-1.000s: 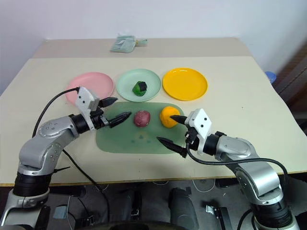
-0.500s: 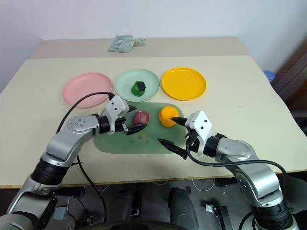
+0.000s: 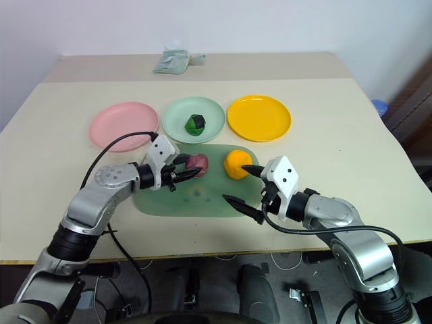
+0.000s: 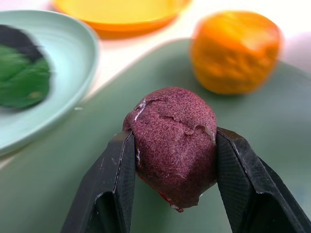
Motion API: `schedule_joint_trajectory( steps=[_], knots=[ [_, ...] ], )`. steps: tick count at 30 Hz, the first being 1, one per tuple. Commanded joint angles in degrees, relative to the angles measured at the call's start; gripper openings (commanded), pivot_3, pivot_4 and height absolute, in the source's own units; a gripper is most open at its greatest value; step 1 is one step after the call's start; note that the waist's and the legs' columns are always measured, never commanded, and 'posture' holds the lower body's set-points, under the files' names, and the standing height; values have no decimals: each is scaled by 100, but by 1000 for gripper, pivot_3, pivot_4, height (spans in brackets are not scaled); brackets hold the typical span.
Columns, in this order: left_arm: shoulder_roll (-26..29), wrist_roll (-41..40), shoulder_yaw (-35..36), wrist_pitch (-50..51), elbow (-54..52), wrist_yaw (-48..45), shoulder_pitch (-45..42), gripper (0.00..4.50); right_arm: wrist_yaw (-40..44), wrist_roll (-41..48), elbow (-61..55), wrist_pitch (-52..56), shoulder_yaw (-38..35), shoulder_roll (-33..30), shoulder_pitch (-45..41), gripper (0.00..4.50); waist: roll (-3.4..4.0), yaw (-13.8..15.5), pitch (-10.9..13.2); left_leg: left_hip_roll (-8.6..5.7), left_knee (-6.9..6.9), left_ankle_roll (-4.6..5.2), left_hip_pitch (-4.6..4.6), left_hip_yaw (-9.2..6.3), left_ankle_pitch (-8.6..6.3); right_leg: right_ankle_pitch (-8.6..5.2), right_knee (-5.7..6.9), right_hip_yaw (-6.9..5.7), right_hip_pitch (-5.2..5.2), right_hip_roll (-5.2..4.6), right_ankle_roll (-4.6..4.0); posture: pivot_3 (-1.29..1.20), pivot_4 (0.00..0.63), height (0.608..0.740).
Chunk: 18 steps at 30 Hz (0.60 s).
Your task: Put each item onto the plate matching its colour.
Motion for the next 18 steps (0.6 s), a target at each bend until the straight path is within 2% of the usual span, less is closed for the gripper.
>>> schedule_joint_trajectory(
  steps=[1, 3, 8, 16, 18],
  knots=[
    [-402, 99, 767, -130, -156, 1026, -107, 1979, 27, 29, -136, -135, -60, 35, -109, 4500, -1, 1, 0, 1, 0, 0, 0, 0, 0, 0, 0, 0, 0, 0, 0, 0, 150, 740],
    [-672, 380, 1169, -25, 5, 1911, -244, 1979, 39, 28, -115, -146, -61, 42, -125, 4500, -2, 5, 1, 0, 0, 0, 0, -1, 0, 8, 0, 0, 0, -1, 14, 0, 150, 740],
    [-948, 904, 1747, 24, 482, 3300, -508, 1979, 81, -1, -19, -169, 24, 89, -209, 4500, -3, 0, 1, -3, 1, 0, 0, -2, 0, 10, 0, 0, 1, -1, 19, 0, 150, 740],
    [-948, 1108, 2221, 8, 1456, 4098, -1022, 1979, 173, -102, 222, -271, 156, 175, -421, 4500, -5, 9, 1, -6, 1, -1, 0, 0, 1, 11, 7, -2, 1, -1, 20, 0, 150, 740],
    [-947, 1061, 2257, -20, 1537, 4074, -1062, 2754, 172, -125, 223, -289, 162, 192, -416, 4500, -5, 6, 1, -6, 1, -1, 0, 1, 1, 11, 7, -3, 1, -2, 20, 0, 150, 740]
  ],
)
